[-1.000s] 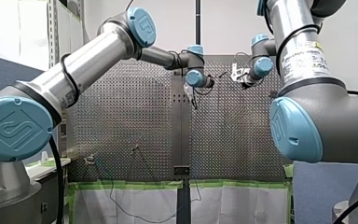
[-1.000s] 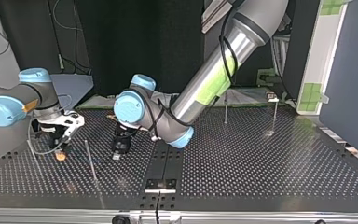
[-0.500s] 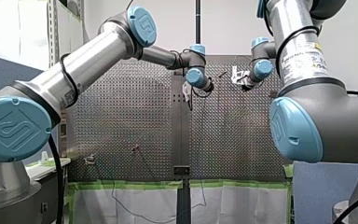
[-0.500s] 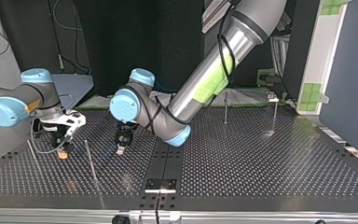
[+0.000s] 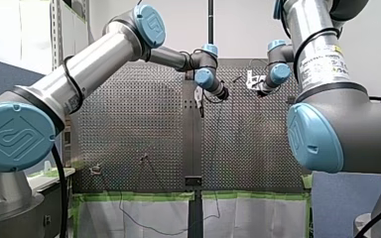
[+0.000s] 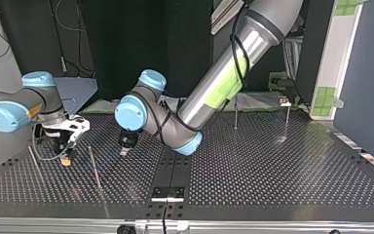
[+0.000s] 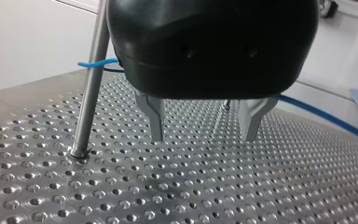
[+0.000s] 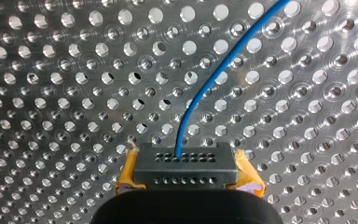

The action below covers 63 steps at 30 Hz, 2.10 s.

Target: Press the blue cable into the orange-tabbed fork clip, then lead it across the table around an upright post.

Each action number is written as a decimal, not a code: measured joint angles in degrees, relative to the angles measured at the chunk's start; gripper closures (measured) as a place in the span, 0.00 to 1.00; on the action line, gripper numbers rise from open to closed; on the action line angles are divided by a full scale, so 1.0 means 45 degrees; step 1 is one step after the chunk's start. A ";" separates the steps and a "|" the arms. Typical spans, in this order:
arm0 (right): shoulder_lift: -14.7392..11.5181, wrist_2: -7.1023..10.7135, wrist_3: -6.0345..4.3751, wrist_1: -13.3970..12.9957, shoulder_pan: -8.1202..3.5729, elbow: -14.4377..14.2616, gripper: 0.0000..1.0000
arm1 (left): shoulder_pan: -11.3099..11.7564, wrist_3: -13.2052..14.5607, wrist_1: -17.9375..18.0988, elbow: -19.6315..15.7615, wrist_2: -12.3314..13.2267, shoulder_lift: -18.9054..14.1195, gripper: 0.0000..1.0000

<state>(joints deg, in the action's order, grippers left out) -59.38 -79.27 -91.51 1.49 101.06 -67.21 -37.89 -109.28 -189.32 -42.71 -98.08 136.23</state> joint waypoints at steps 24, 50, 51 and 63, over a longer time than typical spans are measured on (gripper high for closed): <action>0.0129 -0.0269 0.0020 -0.0067 -0.0214 0.0002 1.00 | 0.0518 -0.2018 -0.1755 -0.0002 0.2459 -0.0996 0.18; 0.0310 -0.0281 0.0019 -0.0079 -0.0170 0.0002 1.00 | 0.0238 -0.3486 -0.2308 -0.0001 0.3873 -0.2335 0.18; 0.0311 -0.0280 0.0020 -0.0078 -0.0166 0.0001 1.00 | 0.0227 -0.3485 -0.2319 -0.0003 0.3859 -0.2336 0.18; 0.0313 -0.0275 0.0020 -0.0076 -0.0150 0.0002 1.00 | 0.0179 -0.2836 -0.2437 0.0001 0.2935 -0.2338 0.18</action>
<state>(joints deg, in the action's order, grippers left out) -57.97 -80.51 -91.42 1.15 100.39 -67.20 -37.08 -122.04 -200.29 -42.70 -84.87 125.71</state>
